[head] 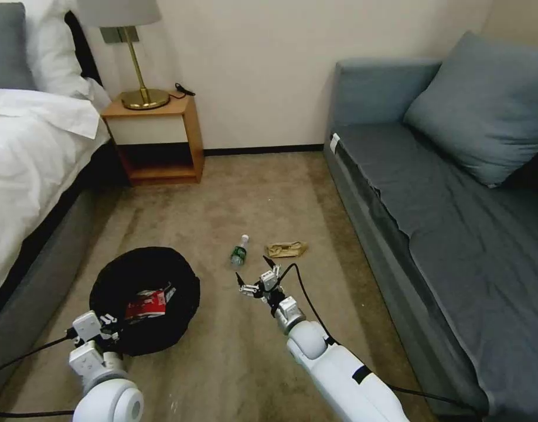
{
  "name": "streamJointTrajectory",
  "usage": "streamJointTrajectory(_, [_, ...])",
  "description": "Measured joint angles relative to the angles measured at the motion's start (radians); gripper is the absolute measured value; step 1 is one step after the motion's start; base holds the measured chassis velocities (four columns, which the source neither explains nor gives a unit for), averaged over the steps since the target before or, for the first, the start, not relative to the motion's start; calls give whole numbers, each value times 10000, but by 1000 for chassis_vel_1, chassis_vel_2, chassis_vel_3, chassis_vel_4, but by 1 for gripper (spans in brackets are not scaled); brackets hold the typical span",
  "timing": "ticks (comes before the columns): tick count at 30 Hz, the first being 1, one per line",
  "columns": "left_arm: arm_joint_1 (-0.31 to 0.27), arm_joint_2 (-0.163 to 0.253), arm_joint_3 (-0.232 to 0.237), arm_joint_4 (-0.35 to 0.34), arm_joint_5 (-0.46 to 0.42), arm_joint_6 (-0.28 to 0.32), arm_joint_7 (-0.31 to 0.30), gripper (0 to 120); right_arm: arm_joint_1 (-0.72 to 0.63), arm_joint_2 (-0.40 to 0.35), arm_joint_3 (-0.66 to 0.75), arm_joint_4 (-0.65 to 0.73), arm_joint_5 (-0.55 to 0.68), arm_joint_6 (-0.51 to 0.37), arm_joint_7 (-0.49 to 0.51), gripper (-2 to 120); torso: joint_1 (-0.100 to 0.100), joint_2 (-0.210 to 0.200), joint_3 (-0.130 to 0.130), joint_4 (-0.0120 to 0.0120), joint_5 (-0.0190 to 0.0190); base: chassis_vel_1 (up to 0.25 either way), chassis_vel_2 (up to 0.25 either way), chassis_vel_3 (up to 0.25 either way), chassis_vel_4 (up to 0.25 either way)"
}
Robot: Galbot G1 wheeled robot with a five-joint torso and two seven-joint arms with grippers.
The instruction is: Pick up the trash bin, then pick up the garbage on the floor and place it into the trash bin.
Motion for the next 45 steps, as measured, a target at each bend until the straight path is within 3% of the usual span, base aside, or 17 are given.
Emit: streamJointTrajectory(45, [-8,2,12,189,39,-126,11,1,-43,155,41,-312,-59,100,-18,100,-1,0,0,2,2,-126,124,124,-121])
